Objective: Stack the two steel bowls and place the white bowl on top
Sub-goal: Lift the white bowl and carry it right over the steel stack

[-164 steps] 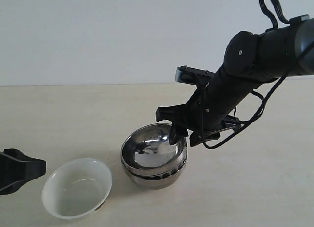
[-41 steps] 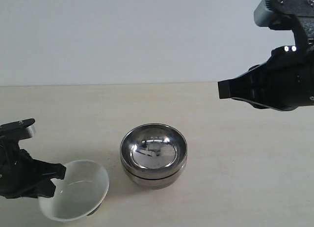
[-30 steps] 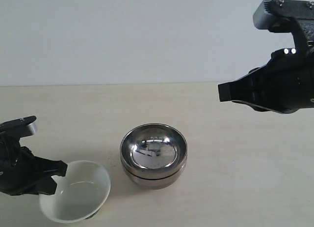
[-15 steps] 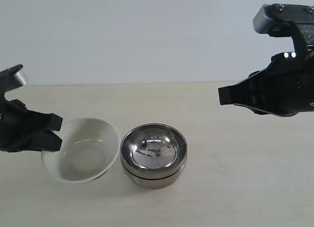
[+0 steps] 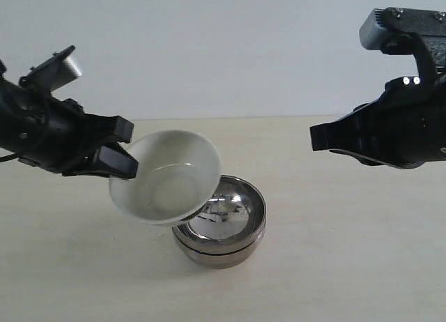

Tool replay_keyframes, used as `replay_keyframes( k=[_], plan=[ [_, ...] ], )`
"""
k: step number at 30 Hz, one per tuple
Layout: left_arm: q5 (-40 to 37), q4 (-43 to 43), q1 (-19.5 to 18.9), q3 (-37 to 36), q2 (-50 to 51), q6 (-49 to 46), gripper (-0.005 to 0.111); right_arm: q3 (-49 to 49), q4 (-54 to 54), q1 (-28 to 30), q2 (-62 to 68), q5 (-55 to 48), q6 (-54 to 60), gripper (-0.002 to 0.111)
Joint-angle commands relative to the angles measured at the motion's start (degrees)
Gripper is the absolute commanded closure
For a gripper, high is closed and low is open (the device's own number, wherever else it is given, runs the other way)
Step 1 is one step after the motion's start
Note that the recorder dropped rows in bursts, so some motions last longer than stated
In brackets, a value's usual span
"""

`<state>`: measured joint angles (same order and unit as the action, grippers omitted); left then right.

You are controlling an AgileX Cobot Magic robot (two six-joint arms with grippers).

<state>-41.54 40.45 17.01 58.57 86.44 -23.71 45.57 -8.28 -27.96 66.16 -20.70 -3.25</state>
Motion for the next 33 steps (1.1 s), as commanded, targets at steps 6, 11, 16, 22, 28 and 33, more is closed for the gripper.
replay_keyframes(
  k=[6,11,16,22,28,33],
  plan=[
    [0.01,0.52,5.54,7.42,11.33,1.89,0.103,-0.4,-0.09,0.0,-0.32,-1.63,0.28,0.108],
    [-0.32,1.01,5.54,9.85,13.66,2.84,0.103,-0.4,-0.09,0.0,-0.32,-1.52,0.37,0.108],
    [-0.45,0.9,5.63,10.8,13.92,3.39,0.103,-0.4,-0.09,0.0,-0.32,-1.4,0.37,0.108],
    [-0.23,0.9,5.66,10.8,15.42,3.39,0.103,-0.4,-0.09,0.0,-0.32,-1.28,0.53,0.108],
    [0.67,0.91,5.66,10.8,17.27,3.39,0.103,-0.4,-0.09,0.0,-0.32,-1.28,0.53,0.108],
    [2.56,0.91,5.66,11.35,17.8,3.39,0.103,-0.4,-0.09,0.0,-0.32,-1.28,0.53,0.108]
  ],
)
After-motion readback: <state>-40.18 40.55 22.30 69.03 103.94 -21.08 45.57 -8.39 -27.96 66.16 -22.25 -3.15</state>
